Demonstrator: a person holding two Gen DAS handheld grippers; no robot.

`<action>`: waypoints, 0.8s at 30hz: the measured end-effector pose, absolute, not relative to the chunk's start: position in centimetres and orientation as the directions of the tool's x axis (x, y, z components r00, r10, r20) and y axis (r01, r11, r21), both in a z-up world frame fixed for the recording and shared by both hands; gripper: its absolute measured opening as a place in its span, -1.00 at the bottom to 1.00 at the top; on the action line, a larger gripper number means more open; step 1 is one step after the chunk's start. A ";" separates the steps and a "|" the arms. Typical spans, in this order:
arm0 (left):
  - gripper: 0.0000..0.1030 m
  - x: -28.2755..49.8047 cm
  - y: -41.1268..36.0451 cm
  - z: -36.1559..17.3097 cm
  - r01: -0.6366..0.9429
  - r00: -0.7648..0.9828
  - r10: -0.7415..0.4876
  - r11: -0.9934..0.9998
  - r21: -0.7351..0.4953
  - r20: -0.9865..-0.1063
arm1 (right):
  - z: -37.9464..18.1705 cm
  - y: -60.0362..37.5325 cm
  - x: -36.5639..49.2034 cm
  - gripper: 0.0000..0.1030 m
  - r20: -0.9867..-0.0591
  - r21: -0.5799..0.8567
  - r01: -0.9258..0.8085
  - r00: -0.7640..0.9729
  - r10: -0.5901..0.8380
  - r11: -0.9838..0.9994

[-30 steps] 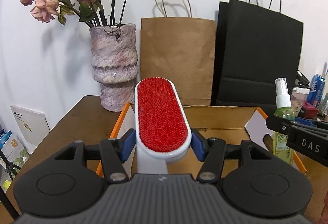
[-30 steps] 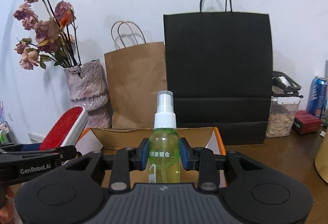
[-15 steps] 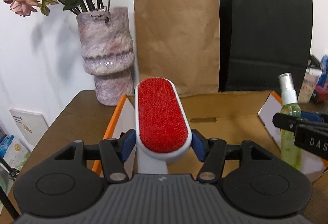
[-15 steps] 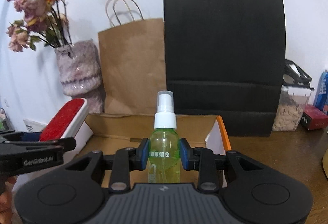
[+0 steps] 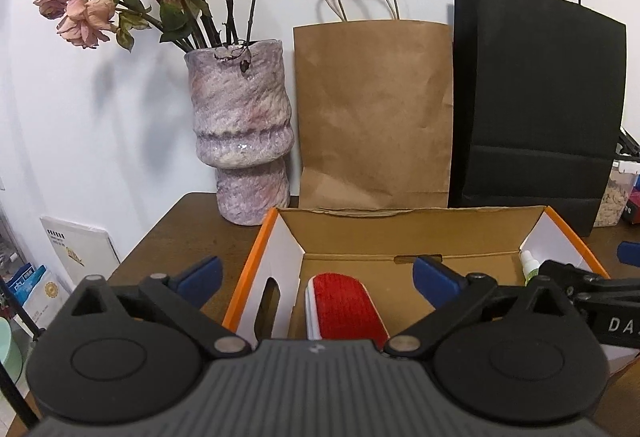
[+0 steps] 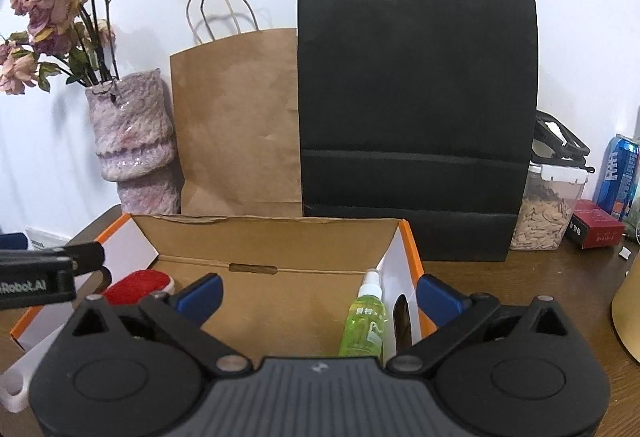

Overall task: Organize rigid objects
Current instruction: 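Carry the spray bottle and lint brush into the red box with both tools, then open both tools to release the items in the box and withdraw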

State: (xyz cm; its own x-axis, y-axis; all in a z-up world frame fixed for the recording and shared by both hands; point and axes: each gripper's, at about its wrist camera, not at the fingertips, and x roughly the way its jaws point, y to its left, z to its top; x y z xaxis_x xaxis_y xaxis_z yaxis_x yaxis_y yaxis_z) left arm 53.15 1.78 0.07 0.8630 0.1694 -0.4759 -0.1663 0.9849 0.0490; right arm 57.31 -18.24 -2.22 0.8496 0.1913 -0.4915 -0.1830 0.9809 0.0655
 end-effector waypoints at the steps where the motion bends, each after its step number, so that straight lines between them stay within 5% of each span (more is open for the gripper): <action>1: 1.00 53.2 1.8 0.1 -0.165 0.863 0.168 0.985 0.048 -0.476 | -2.1 -18.2 57.2 1.00 -0.489 0.066 -0.184 0.851 0.192 0.981; 24: 1.00 46.3 2.7 1.5 -0.146 0.877 0.130 0.989 0.000 -0.463 | 0.2 -19.8 49.9 1.00 -0.438 0.062 -0.198 0.875 0.205 0.978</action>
State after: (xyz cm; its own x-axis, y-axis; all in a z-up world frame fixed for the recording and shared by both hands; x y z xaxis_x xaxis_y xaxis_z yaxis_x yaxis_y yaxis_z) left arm 46.28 2.70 1.47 0.8766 0.1297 -0.4635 -0.1461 0.9893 0.0005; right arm 49.88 -19.79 0.23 0.8753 0.2051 -0.4379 -0.1983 0.9782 0.0617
